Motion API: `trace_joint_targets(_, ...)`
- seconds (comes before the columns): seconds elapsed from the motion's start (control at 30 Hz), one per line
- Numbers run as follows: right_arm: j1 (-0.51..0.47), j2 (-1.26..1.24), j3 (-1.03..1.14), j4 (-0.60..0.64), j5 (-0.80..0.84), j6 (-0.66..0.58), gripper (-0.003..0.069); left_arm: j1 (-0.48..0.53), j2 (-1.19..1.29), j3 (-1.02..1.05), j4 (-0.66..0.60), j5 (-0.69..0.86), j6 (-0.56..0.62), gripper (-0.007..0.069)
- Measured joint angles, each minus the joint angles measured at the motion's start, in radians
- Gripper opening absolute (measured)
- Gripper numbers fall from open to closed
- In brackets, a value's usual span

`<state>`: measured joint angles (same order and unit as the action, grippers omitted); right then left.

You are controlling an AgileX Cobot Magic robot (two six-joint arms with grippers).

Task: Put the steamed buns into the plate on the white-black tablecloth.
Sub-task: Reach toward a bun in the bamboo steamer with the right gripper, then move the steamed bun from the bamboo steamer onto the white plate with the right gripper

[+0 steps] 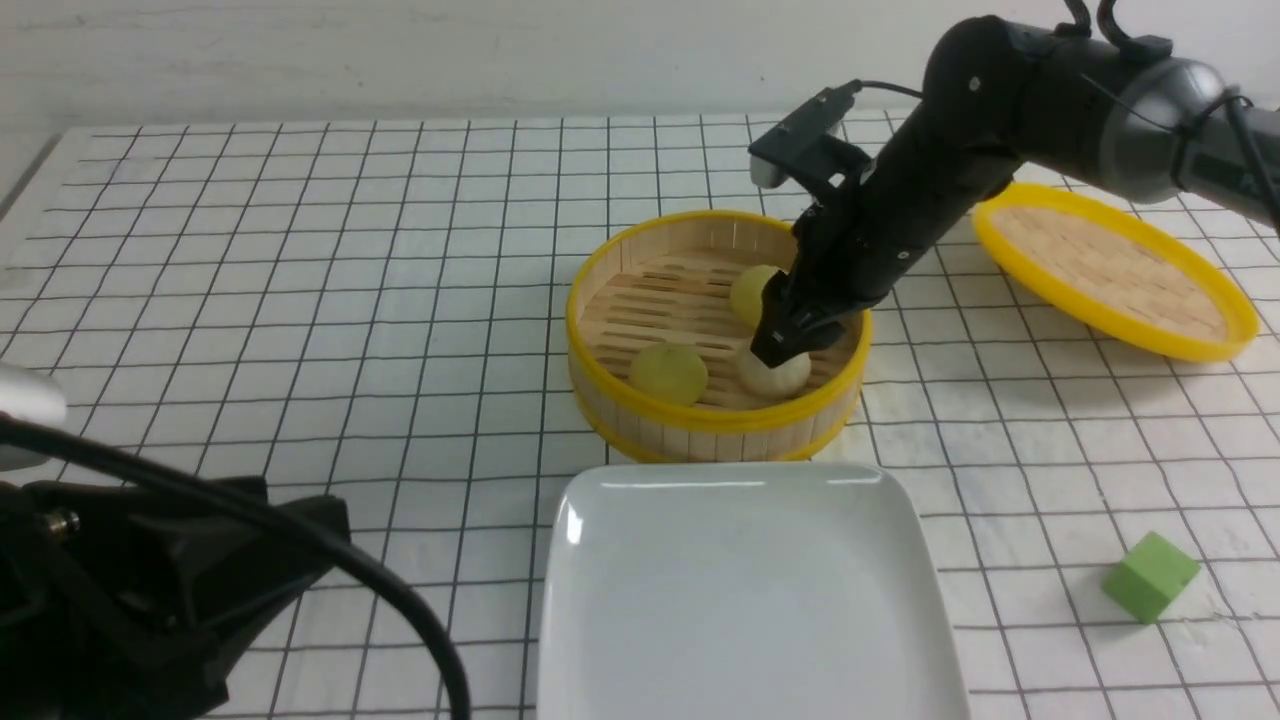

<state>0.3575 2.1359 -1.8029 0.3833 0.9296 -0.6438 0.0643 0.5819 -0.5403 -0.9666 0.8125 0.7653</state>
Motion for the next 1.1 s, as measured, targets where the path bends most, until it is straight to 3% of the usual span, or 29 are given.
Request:
trace_joint_targets(0.2,0.018,0.015,0.0,0.001,-0.004,0.002,0.0407,0.0,0.0,0.0,0.001,-0.001,0.0,0.0426)
trace_joint_targets(0.27,0.027,0.015,0.0,0.0,-0.007,0.002,0.0329,0.0,0.0,0.0,0.002,-0.004,0.0,0.0426)
trace_joint_targets(0.37,0.03,0.015,0.0,-0.004,-0.008,0.002,0.0134,0.0,0.0,0.0,0.004,-0.004,0.0,0.0426)
trace_joint_targets(0.4,0.03,0.015,0.0,-0.006,-0.008,0.002,0.0134,0.0,0.0,0.0,0.005,-0.004,0.0,0.0426)
trace_joint_targets(0.43,0.03,0.014,0.0,-0.02,-0.008,0.016,0.0036,0.0,0.0,0.0,0.006,-0.004,0.0,0.0426)
trace_joint_targets(0.9,0.03,-0.232,0.001,-0.105,0.025,0.096,0.0021,0.0,0.0,0.0,0.007,-0.008,0.0,0.0426)
trace_joint_targets(1.1,0.03,-0.399,0.0,-0.079,0.184,0.168,0.0022,0.0,0.0,0.0,0.007,-0.022,0.0,0.0426)
